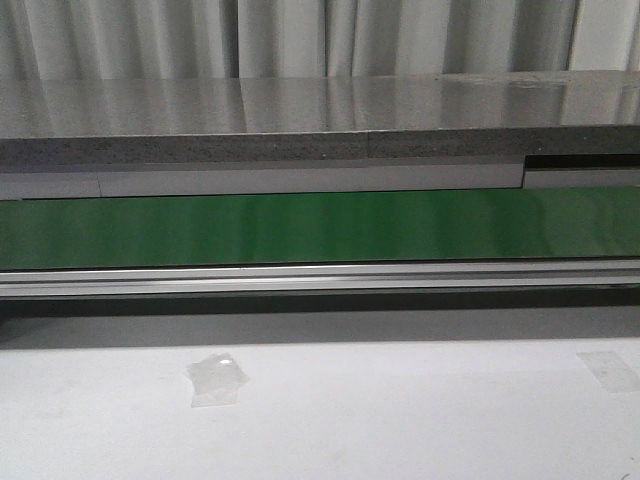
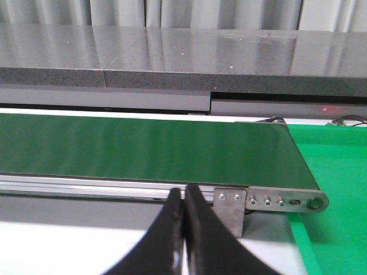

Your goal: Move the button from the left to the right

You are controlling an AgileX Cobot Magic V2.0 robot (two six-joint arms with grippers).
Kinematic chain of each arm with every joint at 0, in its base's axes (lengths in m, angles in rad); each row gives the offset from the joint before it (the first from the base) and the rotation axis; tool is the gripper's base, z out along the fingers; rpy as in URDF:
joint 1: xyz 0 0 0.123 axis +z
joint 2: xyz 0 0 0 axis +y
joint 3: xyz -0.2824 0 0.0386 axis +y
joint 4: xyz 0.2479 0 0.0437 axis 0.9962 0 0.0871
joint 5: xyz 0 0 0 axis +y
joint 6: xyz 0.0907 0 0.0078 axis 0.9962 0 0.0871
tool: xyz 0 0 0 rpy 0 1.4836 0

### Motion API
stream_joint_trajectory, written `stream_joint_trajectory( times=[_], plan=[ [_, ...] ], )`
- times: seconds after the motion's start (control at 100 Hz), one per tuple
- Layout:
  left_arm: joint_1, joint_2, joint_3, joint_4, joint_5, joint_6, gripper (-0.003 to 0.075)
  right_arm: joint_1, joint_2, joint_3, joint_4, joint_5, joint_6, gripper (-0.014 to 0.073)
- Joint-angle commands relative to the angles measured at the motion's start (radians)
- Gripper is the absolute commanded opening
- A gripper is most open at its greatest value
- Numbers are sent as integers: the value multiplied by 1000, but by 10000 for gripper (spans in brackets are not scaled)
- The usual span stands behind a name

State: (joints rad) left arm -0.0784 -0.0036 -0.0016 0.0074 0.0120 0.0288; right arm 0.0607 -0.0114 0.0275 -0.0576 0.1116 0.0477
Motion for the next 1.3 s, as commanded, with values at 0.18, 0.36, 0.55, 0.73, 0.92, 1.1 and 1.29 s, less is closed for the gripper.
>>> stream_joint_trajectory(
  times=[0.18,0.36,0.55,0.73,0.92,1.1,1.29],
  plan=[
    [-8,-31,47,-7,-82,-10,-20,-7,-14,-16,3,-81,-3,-68],
    [-8,-31,43,-7,-82,-10,-20,-7,-14,-16,3,-81,-3,-68],
    [-8,-31,-3,-86,-52,-10,-20,-7,-14,-16,3,-81,-3,-68],
    [-8,9,-117,-143,77,-10,-20,-7,-14,-16,3,-81,-3,-68],
    [-8,138,-300,-142,244,-10,-20,-7,-14,-16,3,-81,-3,-68],
    [-8,343,-495,-77,438,-10,-20,-7,-14,-16,3,-81,-3,-68],
    [-8,579,-722,-28,688,-10,-20,-7,-14,-16,3,-81,-3,-68]
  ],
)
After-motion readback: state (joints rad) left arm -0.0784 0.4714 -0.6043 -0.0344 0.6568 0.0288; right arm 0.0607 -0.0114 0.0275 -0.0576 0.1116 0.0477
